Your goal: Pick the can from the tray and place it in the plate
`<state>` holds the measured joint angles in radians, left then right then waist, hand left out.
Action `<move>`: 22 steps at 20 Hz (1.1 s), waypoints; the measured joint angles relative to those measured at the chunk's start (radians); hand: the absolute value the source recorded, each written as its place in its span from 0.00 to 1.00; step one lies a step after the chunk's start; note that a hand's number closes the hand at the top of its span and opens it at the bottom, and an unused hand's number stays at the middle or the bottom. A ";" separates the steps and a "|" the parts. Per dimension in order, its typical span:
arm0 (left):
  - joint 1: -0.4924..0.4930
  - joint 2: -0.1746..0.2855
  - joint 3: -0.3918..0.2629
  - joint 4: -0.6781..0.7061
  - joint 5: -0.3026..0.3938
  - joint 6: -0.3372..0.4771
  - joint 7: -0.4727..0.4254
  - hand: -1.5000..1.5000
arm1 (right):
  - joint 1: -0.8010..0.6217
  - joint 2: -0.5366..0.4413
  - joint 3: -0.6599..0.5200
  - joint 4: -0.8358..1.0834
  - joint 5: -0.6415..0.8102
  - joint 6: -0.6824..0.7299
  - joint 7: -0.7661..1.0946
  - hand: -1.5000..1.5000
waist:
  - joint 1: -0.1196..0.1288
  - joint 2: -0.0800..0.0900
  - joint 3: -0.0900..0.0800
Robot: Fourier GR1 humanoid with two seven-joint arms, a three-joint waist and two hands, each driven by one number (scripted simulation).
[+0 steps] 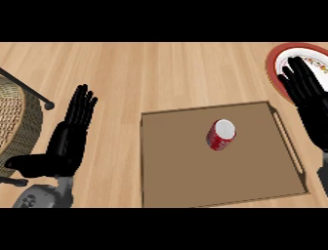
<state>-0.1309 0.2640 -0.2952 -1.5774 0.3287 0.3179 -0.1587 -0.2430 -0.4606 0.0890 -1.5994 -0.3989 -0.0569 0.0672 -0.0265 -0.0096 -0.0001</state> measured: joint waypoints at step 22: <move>0.050 0.038 -0.025 0.180 0.036 -0.082 0.264 0.50 | -0.517 -0.128 -0.032 0.693 0.184 0.534 -0.565 0.00 | 0.066 0.018 0.007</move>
<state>-0.0810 0.3016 -0.3203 -1.3971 0.3646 0.2361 0.1057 -0.7599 -0.5882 0.0575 -0.9059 -0.2145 0.4767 -0.4978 0.0391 0.0086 0.0070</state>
